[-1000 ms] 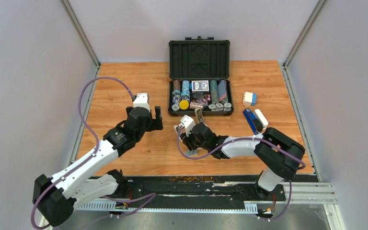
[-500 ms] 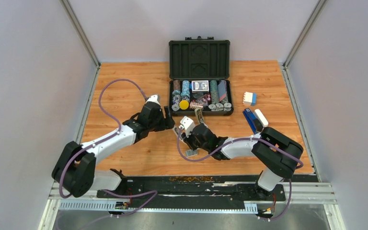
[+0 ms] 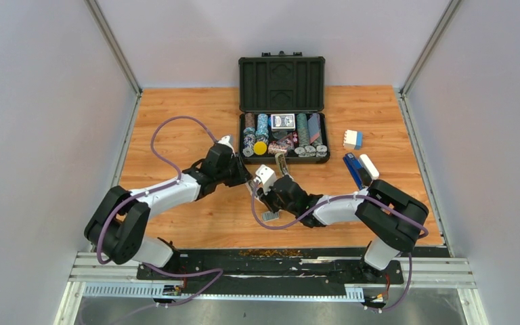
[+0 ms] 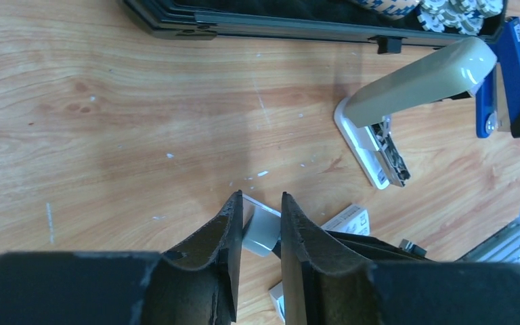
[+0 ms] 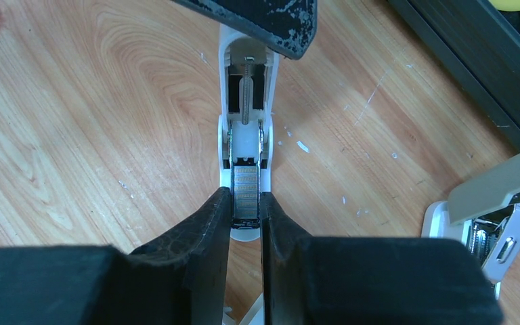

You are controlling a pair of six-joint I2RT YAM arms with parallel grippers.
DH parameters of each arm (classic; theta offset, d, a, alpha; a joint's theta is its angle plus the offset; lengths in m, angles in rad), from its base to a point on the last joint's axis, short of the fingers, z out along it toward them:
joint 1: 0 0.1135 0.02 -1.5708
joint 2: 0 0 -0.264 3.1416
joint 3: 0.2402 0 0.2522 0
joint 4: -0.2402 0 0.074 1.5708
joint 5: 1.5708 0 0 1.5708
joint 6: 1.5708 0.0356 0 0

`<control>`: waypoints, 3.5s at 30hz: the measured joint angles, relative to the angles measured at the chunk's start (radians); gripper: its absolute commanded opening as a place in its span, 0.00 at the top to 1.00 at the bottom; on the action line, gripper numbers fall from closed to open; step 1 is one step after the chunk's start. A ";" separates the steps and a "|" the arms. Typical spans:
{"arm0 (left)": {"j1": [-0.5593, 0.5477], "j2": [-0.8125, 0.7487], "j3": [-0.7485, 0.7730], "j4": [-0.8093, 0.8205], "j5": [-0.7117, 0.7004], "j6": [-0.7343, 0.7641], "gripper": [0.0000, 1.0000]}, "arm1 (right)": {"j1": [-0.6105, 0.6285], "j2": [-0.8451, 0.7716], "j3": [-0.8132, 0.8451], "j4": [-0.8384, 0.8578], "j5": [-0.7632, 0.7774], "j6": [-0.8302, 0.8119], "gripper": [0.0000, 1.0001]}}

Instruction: Load the staples into the stapler

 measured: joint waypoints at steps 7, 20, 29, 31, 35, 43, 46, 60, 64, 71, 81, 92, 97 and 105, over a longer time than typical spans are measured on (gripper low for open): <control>-0.070 -0.039 -0.033 0.043 -0.015 -0.031 0.78 | 0.000 0.000 -0.011 0.022 0.001 0.001 0.88; -0.171 -0.064 -0.071 0.065 -0.056 -0.097 0.66 | 0.000 -0.012 -0.025 0.023 0.003 0.008 0.59; -0.182 -0.192 -0.082 -0.022 -0.150 -0.077 0.36 | 0.021 -0.148 -0.031 -0.124 0.010 0.056 0.39; -0.182 -0.246 -0.082 -0.061 -0.191 -0.054 0.27 | 0.024 -0.195 -0.023 -0.182 0.010 0.066 0.38; -0.182 -0.351 -0.068 -0.160 -0.277 0.001 0.13 | 0.025 -0.236 0.061 -0.347 0.017 0.076 0.38; -0.182 -0.623 0.037 -0.420 -0.486 0.153 0.00 | 0.025 -0.182 0.361 -0.679 0.035 0.073 0.40; -0.182 -0.706 0.088 -0.499 -0.555 0.227 0.00 | 0.024 -0.133 0.426 -0.756 0.034 0.064 0.42; -0.182 -0.886 0.055 -0.559 -0.653 0.554 0.00 | 0.017 0.128 0.616 -0.938 0.024 0.039 0.67; -0.182 -0.858 0.023 -0.560 -0.633 0.566 0.00 | 0.017 0.155 0.615 -0.950 0.024 0.021 0.77; -0.182 -0.834 0.023 -0.539 -0.617 0.570 0.00 | 0.015 0.157 0.564 -0.898 0.018 0.011 0.79; -0.177 -0.808 0.023 -0.536 -0.603 0.570 0.00 | 0.011 0.143 0.491 -0.817 0.016 0.006 0.84; -0.148 -0.779 0.023 -0.531 -0.563 0.570 0.00 | 0.011 0.138 0.444 -0.750 0.017 0.006 0.85; -0.142 -0.772 0.023 -0.530 -0.549 0.570 0.00 | 0.011 0.146 0.441 -0.739 0.018 0.008 0.85; -0.137 -0.771 0.023 -0.530 -0.540 0.570 0.00 | 0.011 0.153 0.476 -0.780 0.016 0.016 0.80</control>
